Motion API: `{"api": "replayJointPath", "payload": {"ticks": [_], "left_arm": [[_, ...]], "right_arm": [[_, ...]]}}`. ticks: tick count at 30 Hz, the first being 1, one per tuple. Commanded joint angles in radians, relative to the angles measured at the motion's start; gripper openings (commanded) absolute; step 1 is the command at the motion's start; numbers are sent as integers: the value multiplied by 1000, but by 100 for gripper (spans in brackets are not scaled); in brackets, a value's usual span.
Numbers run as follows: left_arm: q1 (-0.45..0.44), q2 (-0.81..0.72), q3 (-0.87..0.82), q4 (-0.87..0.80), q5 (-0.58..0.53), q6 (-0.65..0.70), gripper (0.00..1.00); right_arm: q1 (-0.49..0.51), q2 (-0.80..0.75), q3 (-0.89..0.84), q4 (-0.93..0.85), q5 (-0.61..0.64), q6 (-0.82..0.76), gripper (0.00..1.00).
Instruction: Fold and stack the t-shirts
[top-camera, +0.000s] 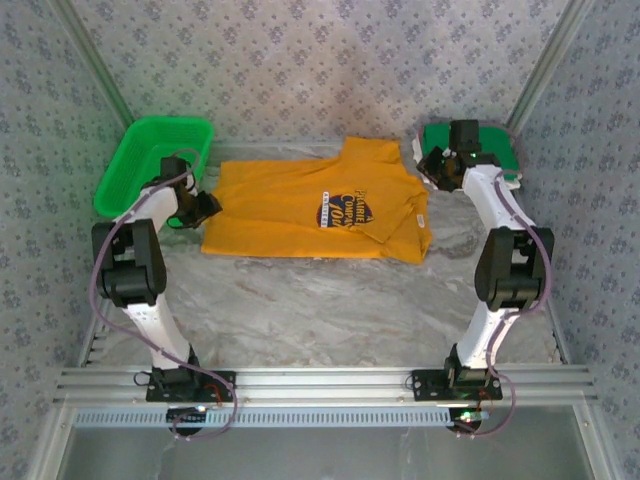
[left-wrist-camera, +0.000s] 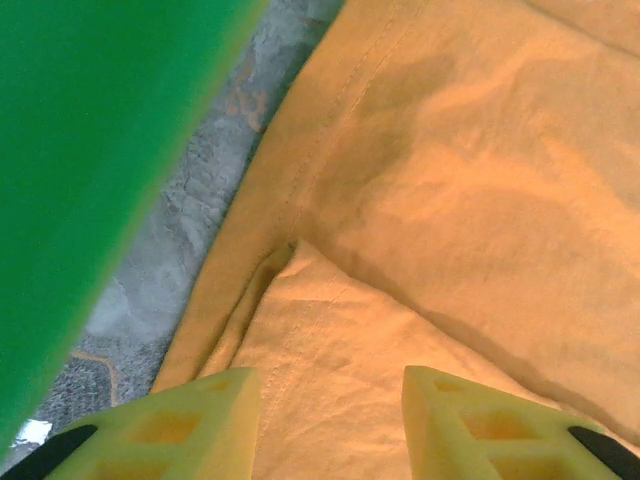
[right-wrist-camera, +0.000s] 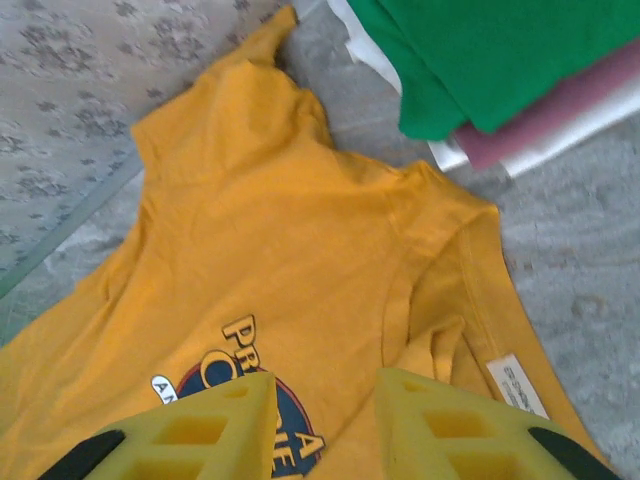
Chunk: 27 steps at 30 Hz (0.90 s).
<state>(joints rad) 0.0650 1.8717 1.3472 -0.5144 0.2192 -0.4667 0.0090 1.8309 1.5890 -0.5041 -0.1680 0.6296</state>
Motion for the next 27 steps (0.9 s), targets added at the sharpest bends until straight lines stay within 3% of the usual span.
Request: {"api": "replayJointPath", "payload": {"ticks": [1, 6, 11, 27], "left_arm": [[-22, -118, -28, -14, -99, 35, 43], [-84, -245, -238, 42, -87, 11, 43], [-158, -244, -302, 76, -67, 17, 41], [-217, -109, -342, 212, -26, 7, 36]], "right_arm": [[7, -76, -24, -26, -49, -55, 34], [65, -297, -383, 87, -114, -44, 33], [148, -332, -567, 118, -150, 10, 33], [214, -86, -536, 219, -113, 86, 34]]}}
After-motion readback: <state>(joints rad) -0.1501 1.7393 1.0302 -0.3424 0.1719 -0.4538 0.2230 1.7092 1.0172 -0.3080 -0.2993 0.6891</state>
